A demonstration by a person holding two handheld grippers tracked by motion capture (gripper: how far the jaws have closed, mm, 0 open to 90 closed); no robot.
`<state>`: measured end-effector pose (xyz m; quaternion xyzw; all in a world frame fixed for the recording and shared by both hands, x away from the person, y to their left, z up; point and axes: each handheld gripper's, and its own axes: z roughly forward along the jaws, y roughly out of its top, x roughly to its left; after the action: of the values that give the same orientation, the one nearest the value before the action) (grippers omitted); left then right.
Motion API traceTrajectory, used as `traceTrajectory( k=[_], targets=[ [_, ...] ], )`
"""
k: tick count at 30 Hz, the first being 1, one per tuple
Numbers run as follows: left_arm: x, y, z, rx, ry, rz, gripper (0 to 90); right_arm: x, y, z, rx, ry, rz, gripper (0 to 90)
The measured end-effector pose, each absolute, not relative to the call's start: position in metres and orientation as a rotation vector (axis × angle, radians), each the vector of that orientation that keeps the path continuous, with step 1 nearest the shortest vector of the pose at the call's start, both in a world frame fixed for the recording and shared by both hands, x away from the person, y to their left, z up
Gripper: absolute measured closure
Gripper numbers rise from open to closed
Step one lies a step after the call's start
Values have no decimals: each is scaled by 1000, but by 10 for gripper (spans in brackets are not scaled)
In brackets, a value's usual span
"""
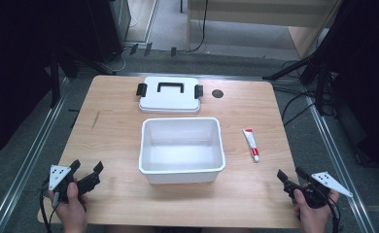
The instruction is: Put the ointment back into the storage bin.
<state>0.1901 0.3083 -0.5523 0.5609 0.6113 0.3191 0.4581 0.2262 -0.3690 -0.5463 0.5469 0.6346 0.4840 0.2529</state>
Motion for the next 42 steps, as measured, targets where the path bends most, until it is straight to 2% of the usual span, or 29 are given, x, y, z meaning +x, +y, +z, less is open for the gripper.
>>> traceTrajectory(
  k=[19,32,42],
  targets=[
    [190,308,-552,1380,1507,797,144,233,-356,-539,1502,1843,1171,198],
    [190,309,-552,1375,1507,796,144,250,-314,-526,1466,2143,917,198],
    [190,308,-552,1381,1501,802,144,264,-303,-512,1521,2292,677,198]
  ],
)
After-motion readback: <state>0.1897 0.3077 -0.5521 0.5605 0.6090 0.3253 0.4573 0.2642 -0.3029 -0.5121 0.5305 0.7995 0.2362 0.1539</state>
